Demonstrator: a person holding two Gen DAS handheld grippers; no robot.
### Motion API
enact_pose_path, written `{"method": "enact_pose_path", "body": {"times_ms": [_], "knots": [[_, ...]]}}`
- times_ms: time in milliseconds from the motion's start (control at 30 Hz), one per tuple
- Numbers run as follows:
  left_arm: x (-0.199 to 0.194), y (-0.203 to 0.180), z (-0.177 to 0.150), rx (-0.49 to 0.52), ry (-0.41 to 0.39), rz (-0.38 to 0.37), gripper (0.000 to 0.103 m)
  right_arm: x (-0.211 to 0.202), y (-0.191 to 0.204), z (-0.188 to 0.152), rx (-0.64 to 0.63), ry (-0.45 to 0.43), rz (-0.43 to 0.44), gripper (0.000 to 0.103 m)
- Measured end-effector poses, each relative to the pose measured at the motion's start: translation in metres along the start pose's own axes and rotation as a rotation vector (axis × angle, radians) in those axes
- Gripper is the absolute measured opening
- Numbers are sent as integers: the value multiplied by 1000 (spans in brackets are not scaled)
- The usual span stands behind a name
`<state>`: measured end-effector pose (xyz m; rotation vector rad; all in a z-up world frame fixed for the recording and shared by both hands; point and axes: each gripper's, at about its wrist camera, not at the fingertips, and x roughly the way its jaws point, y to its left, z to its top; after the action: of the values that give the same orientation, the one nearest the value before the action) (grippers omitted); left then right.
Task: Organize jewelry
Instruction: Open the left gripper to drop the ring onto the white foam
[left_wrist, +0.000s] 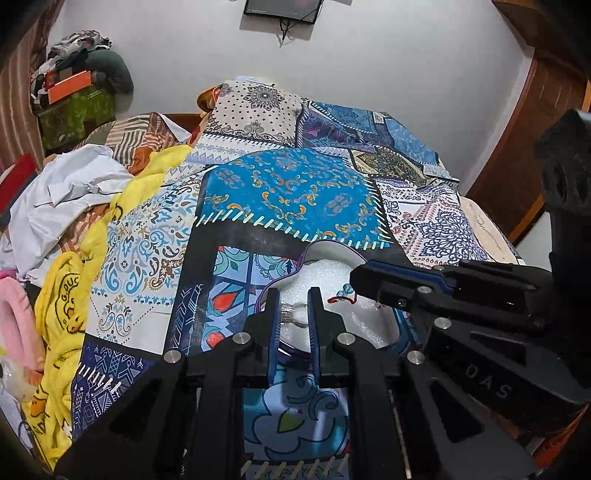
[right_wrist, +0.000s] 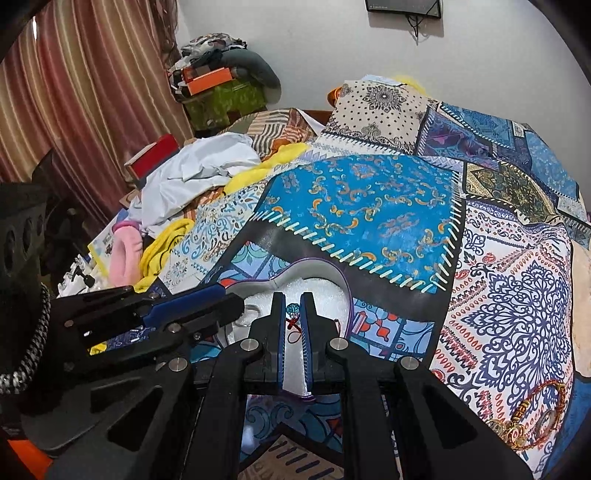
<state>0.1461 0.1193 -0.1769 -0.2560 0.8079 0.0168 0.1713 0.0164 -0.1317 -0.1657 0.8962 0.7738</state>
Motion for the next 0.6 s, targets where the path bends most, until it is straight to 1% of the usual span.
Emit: {"method": "enact_pose_path", "body": {"times_ms": [233,333,467,600], "knots": [[-12,-2,1,12,-19,21,12,-1,1,-2,-3,23,2,9],[-19,-4,1,16,-27,32,13,-4,2,-4,4,18,6,13],[-28,-3,1,14,-40,45,17,-12,2,-5,3,4,-1,22],[-37,-4,0,14,-49,52,21,-21,1,-6,9,-12,-11,28]]}}
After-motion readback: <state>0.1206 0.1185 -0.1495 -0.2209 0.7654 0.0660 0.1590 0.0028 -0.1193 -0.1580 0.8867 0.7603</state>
